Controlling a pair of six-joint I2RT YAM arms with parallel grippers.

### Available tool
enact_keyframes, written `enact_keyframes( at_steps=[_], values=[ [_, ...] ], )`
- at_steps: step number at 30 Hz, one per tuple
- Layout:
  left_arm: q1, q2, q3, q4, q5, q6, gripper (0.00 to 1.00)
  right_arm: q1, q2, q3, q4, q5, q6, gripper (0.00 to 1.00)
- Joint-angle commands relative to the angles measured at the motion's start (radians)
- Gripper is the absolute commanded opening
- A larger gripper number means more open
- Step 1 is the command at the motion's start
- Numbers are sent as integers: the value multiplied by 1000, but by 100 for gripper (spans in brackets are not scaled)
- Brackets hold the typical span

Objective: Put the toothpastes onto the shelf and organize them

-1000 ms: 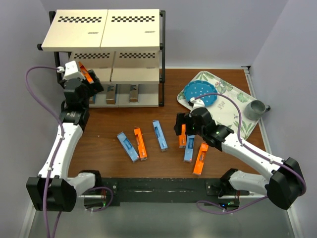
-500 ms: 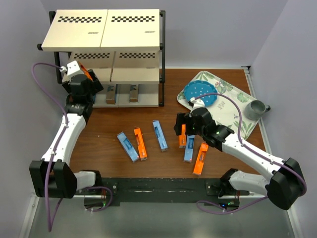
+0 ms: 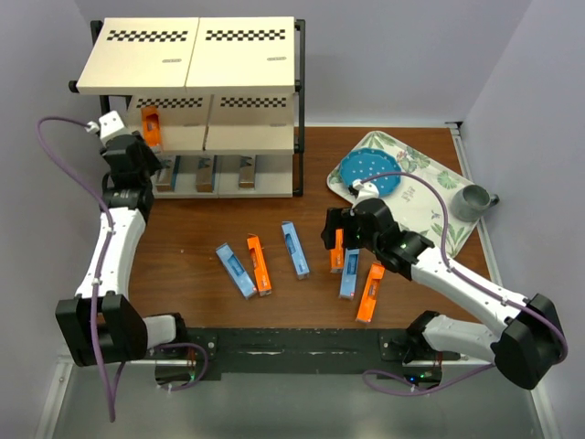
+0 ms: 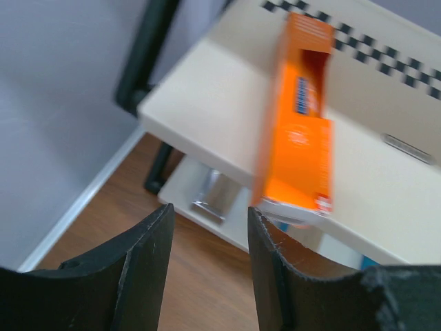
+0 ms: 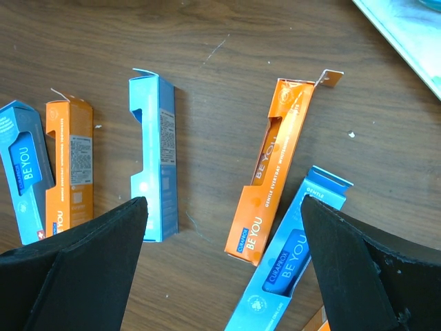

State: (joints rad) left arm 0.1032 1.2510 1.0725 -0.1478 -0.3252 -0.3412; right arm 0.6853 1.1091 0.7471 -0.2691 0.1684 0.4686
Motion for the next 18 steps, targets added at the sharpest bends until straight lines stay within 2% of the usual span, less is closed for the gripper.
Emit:
enact_keyframes(
  at_steps=[1, 9, 13, 18],
  values=[
    [70, -12, 53, 27, 67, 77, 51, 5, -25, 3, 27, 28, -22, 98],
    [136, 33, 99, 16, 133, 139, 54, 7, -23, 5, 25, 26, -24, 98],
    [136, -47, 60, 24, 178, 128, 68, 8, -26, 6, 22, 39, -31, 98],
    [135, -123, 40, -33, 184, 123, 80, 8, -28, 1, 25, 48, -35, 98]
  ],
)
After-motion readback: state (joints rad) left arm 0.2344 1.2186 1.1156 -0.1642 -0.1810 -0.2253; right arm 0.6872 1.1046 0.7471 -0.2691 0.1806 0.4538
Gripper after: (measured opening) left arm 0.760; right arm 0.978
